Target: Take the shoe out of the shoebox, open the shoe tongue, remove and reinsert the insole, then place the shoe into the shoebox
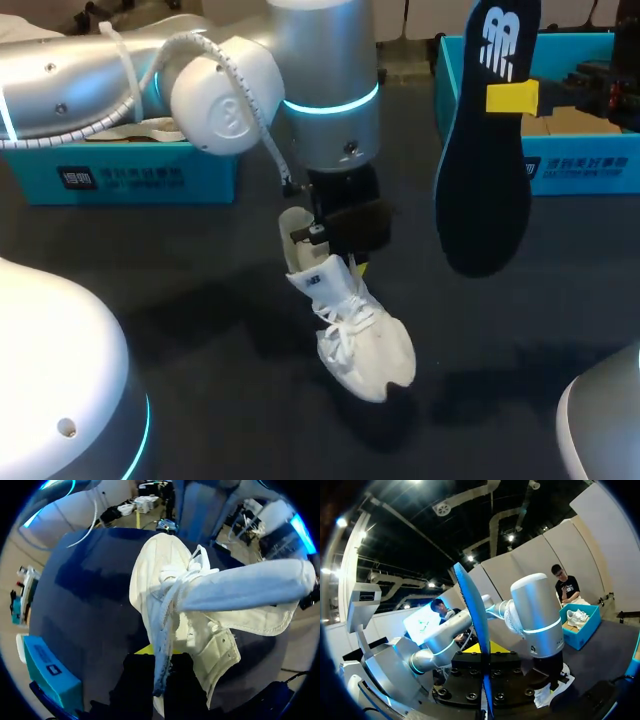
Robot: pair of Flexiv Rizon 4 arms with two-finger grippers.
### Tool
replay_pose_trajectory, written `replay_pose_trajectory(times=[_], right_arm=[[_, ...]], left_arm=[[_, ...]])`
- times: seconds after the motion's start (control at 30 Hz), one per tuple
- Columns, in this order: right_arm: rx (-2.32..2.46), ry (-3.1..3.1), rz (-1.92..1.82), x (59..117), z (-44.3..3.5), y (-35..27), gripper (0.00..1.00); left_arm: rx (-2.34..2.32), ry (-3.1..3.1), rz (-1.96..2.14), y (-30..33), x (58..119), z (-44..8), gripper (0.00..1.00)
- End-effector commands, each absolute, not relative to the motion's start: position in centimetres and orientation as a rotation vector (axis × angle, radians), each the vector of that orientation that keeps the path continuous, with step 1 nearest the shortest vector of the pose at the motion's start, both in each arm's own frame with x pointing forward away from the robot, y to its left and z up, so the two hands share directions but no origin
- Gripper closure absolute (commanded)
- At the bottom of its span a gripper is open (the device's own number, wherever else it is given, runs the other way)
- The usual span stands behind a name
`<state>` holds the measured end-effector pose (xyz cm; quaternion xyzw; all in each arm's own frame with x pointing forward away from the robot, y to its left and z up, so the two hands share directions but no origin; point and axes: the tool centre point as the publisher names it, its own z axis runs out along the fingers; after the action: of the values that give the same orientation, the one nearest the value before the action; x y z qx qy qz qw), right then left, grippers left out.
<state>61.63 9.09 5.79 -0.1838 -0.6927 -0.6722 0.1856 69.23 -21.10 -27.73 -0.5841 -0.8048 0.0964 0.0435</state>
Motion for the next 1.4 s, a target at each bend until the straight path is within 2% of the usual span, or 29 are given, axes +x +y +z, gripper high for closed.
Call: replay_pose_trajectory(times=[0.03,1.4], right_arm=[[-0.515,-1.953,-1.889,61.9,5.8,9.3,1.0],[-0.515,-1.953,-1.889,61.9,5.8,9.3,1.0]], left_arm=[[-2.132,-2.295,0.19,-21.4,68.7,-28.0,1.0],[-2.248,-2.093,0.107,-23.0,67.8,-36.2,1.0]])
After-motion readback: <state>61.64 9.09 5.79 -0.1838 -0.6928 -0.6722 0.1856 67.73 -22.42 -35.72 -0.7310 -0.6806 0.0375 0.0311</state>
